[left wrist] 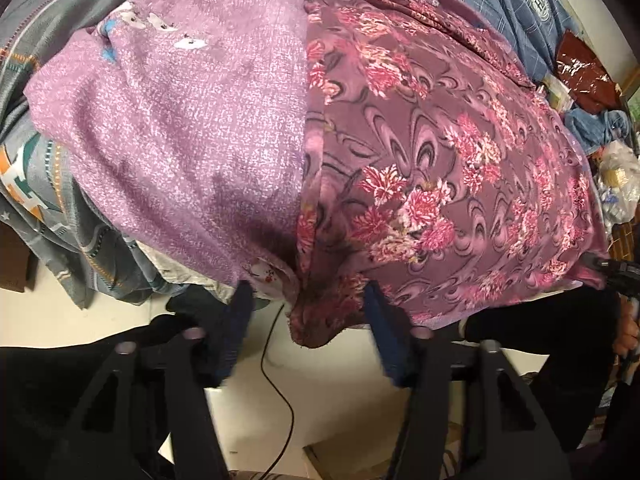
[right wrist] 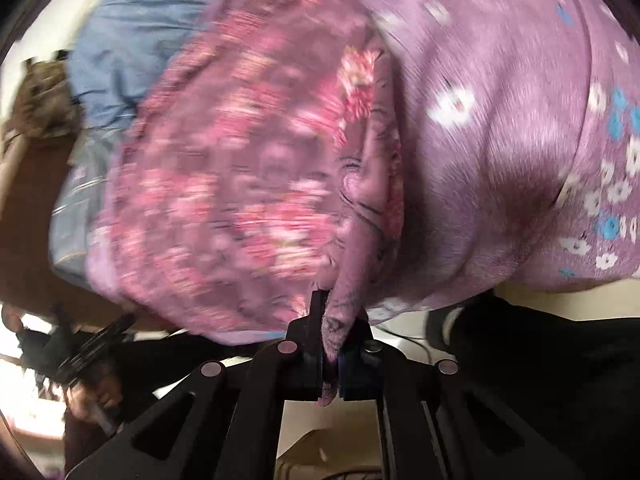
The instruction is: Fold small clothes
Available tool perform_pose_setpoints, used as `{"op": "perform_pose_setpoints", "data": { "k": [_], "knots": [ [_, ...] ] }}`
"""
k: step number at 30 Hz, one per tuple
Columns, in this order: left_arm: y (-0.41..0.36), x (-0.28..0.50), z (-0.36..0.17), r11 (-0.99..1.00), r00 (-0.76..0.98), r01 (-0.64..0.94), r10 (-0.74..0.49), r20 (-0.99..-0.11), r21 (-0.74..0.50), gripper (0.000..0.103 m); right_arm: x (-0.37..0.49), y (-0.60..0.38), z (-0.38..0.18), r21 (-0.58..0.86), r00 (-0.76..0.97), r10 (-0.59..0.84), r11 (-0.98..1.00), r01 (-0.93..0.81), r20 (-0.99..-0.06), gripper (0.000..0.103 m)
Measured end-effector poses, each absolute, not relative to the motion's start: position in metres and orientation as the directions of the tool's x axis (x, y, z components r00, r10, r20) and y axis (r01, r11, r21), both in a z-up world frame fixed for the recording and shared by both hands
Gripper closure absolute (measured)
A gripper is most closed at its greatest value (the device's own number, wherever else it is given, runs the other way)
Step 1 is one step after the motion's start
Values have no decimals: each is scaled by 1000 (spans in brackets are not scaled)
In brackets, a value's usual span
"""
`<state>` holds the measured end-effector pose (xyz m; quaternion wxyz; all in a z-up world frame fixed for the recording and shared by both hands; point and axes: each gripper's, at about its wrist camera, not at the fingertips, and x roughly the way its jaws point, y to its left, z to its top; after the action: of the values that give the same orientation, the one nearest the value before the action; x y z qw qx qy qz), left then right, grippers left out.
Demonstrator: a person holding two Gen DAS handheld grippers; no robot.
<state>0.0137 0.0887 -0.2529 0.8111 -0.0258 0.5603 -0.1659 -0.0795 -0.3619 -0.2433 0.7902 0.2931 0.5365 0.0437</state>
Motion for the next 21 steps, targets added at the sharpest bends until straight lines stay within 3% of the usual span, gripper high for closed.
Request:
{"op": "perform_pose_setpoints", "data": {
  "k": [6,8,11,16,21],
  "knots": [
    [88,8,-239,928,374,280,-340,-863,-245,59,-122,-384,-145,629,594,489,776,38,-639,100],
    [86,8,-239,929,372,285,-334,-866,-236,49,-133,-394,-120,647,642,500,762,-8,-581,100],
    [80,11,-251,925,313,284,-338,-888,-252,45,-138,-403,-103,680,678,516,733,-32,-524,100],
    [80,14,-268,892,206,261,-426,-881,-370,45,-132,-397,-117,686,669,513,728,-6,-538,100],
    [85,10,-254,878,274,266,-464,-843,-397,45,-139,-402,-121,708,676,526,706,-9,-516,100]
  ]
}}
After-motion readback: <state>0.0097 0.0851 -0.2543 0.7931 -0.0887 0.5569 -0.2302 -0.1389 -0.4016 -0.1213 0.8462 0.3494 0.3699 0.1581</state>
